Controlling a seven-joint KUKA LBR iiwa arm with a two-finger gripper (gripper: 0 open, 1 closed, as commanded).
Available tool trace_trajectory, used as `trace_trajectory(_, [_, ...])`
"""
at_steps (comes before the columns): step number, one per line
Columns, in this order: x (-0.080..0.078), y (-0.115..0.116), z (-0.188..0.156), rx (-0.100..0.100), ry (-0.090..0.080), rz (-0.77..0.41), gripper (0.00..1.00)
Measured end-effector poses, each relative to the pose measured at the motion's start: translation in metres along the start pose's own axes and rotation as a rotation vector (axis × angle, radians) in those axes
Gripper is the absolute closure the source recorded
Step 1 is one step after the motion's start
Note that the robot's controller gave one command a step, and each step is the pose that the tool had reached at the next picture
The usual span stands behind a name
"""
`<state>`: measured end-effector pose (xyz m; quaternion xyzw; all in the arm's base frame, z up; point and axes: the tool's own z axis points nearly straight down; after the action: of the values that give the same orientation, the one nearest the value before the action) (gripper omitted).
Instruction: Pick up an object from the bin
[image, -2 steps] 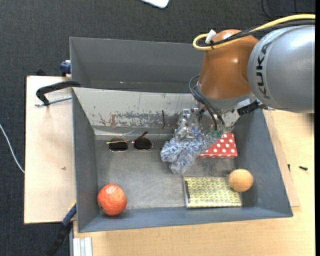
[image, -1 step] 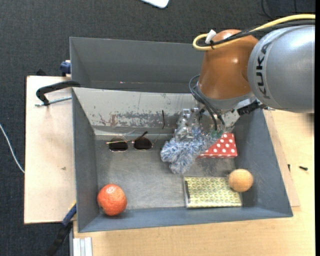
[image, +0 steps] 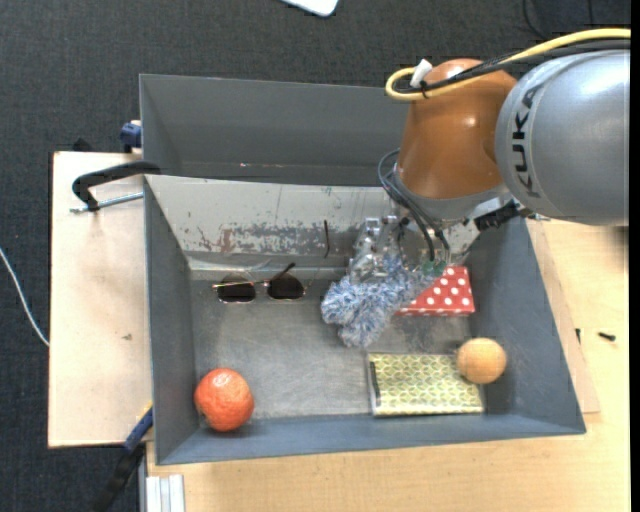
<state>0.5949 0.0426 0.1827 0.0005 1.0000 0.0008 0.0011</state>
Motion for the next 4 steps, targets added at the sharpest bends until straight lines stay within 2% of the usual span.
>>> trace_trajectory(3, [0.0,0.0,0.0,0.0,0.0,0.0,1.0])
trace_trajectory(4, [0.017,-0.026,0.041,-0.001,-0.004,0.078,1.0])
